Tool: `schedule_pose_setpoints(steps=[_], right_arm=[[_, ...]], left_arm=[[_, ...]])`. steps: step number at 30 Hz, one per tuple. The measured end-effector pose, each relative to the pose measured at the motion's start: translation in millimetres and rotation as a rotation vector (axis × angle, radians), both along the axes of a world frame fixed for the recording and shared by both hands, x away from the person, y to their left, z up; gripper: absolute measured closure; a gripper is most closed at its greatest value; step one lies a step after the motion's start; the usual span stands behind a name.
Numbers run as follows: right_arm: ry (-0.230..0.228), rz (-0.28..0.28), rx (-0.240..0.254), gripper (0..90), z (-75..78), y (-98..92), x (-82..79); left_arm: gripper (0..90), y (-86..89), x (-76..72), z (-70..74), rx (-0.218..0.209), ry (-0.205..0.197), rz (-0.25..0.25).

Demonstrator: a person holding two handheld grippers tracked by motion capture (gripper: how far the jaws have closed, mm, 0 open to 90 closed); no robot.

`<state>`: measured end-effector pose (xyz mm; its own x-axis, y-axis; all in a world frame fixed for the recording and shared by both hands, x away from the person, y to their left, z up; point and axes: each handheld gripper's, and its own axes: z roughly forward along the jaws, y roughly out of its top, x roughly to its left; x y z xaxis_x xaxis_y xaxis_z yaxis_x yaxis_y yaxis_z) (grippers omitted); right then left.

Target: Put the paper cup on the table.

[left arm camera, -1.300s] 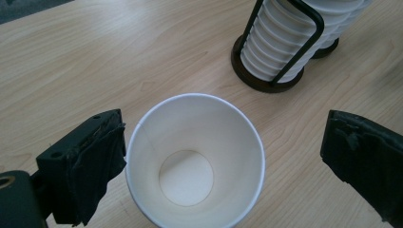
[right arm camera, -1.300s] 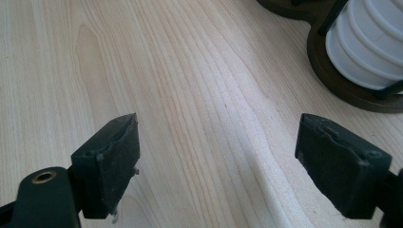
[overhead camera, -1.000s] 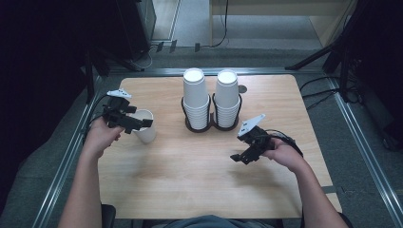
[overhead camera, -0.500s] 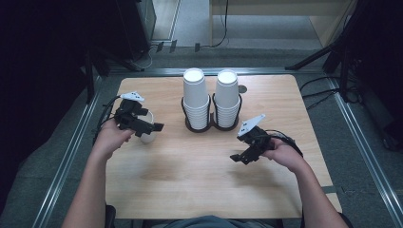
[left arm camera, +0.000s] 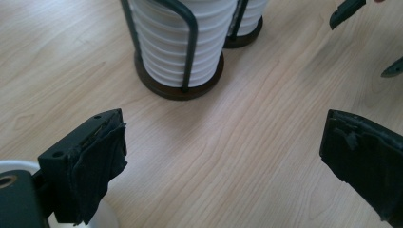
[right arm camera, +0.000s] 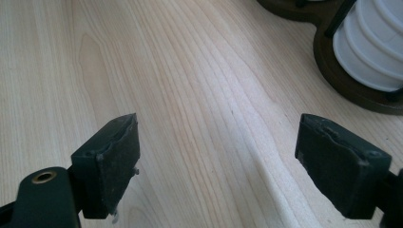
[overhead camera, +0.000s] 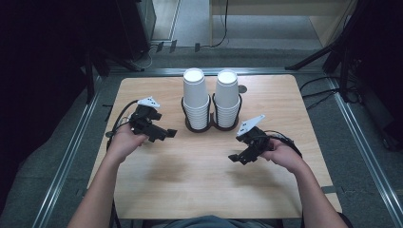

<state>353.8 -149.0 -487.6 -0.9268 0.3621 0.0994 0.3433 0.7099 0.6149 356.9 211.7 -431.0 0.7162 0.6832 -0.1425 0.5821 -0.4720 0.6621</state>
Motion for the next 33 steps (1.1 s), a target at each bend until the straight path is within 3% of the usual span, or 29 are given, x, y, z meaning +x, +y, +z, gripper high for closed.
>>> schedule_pose_setpoints(steps=[7,18,33], right_arm=[[0.000,-0.012,0.004,15.4,-1.7,1.4,-0.1],[-0.023,0.007,-0.009,15.7,-3.7,4.1,-1.9],[-0.018,0.030,-0.037,19.0,-6.6,7.7,-2.6]], left_arm=[[1.7,-13.5,-1.2,-9.5,0.008,0.000,-0.002],[1.7,-38.9,-5.8,-20.8,0.031,0.006,-0.059],[1.7,-66.1,-8.6,-34.9,0.048,0.000,-0.109]])
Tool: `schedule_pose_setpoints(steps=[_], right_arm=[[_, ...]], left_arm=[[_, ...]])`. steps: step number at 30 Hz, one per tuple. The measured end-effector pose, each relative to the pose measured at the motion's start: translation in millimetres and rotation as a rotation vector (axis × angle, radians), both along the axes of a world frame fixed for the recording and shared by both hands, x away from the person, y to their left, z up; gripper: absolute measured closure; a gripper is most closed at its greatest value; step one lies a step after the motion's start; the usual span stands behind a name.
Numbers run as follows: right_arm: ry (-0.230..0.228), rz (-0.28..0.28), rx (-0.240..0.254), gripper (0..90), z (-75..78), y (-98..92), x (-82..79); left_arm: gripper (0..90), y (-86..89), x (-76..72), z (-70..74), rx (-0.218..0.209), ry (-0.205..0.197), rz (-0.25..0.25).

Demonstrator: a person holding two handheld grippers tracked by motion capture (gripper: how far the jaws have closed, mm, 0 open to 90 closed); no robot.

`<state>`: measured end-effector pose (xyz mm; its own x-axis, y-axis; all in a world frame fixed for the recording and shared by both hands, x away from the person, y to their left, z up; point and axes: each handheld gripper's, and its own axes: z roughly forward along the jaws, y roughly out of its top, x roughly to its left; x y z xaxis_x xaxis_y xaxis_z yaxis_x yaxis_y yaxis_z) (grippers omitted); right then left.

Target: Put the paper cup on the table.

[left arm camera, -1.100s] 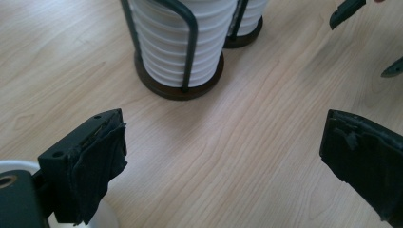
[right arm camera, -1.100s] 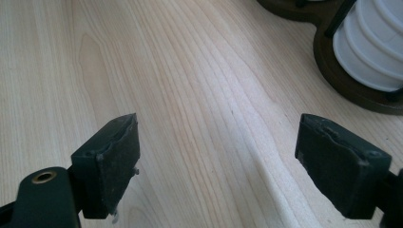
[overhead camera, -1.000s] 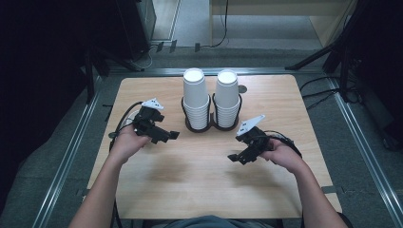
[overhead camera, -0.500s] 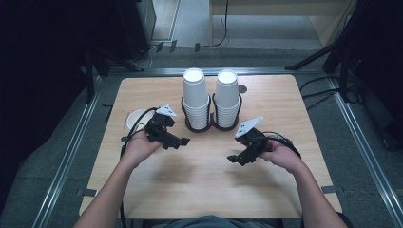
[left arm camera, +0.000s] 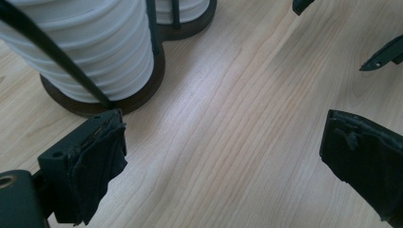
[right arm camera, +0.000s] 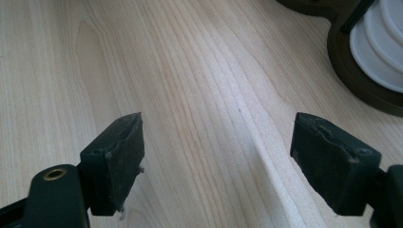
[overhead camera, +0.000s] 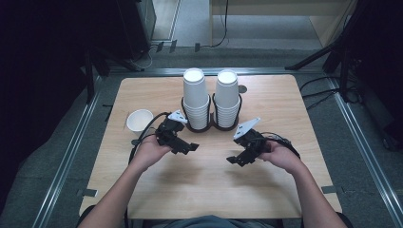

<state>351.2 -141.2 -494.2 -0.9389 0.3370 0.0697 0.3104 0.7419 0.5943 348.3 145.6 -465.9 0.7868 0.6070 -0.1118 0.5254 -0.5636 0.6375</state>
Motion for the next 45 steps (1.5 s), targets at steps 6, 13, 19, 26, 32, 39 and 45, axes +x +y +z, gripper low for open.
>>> schedule_pose_setpoints(steps=[6,13,19,26,32,39,45], right_arm=[[-0.001,0.004,-0.005,19.1,-0.5,1.4,-0.5],[-0.007,0.009,-0.012,19.1,-0.8,1.9,-1.4],[-0.010,0.013,-0.011,19.0,-0.6,2.4,-2.0],[-0.008,0.013,-0.013,19.1,-0.5,2.1,-2.3],[-0.011,0.017,-0.016,19.1,-1.0,2.3,-2.4],[-0.006,0.016,-0.019,19.0,-1.5,2.7,-2.6],[-0.019,0.027,-0.013,19.1,-1.3,2.9,-3.3]], left_arm=[[1.7,-11.5,-0.1,-2.5,-0.003,-0.011,-0.016],[1.7,-21.0,-3.4,-5.2,0.001,-0.006,-0.042],[1.7,-26.5,-6.1,-5.6,0.000,-0.006,-0.061],[1.7,-25.6,-5.7,-6.6,0.008,-0.009,-0.061],[1.7,-27.0,-6.3,-7.3,0.012,-0.006,-0.069],[1.7,-25.9,-6.1,-8.4,0.038,-0.027,-0.071],[1.7,-25.5,-6.0,-8.1,0.026,-0.027,-0.083]])
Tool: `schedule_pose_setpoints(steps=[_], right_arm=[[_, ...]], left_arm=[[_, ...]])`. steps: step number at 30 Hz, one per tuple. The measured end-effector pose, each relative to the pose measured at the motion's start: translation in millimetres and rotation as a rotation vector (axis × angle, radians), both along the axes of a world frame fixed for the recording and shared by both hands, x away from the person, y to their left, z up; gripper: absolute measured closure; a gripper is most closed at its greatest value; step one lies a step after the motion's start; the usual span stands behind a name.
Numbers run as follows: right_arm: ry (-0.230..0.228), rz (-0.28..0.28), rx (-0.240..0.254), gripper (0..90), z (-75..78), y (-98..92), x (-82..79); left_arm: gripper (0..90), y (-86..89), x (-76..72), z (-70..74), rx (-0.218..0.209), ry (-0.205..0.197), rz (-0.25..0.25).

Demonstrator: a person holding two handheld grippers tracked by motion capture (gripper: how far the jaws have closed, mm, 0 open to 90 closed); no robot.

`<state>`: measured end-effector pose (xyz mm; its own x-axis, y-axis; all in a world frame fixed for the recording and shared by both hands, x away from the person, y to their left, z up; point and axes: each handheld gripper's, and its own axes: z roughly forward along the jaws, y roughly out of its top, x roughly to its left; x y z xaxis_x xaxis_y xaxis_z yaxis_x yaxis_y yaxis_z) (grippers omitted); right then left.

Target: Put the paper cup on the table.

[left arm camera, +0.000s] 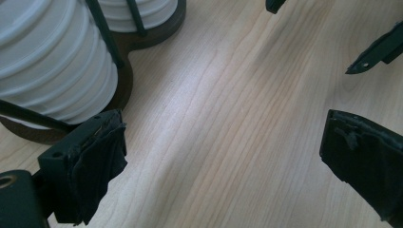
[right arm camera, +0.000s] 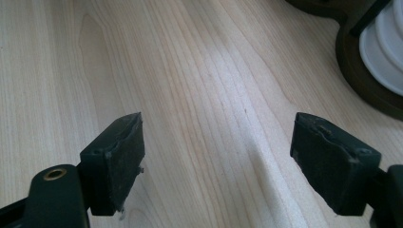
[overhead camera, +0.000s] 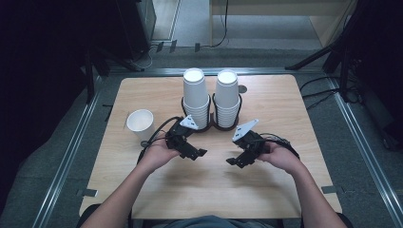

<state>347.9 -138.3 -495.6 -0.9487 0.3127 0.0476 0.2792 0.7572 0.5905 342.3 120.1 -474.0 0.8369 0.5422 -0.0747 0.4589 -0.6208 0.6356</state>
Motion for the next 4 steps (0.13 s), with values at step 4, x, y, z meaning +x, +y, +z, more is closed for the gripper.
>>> schedule_pose_setpoints(steps=[4], right_arm=[[-0.041,0.036,-0.013,20.5,-0.8,0.0,-1.5]], left_arm=[[1.7,-0.4,-0.4,0.2,-0.018,-0.022,-0.017]])
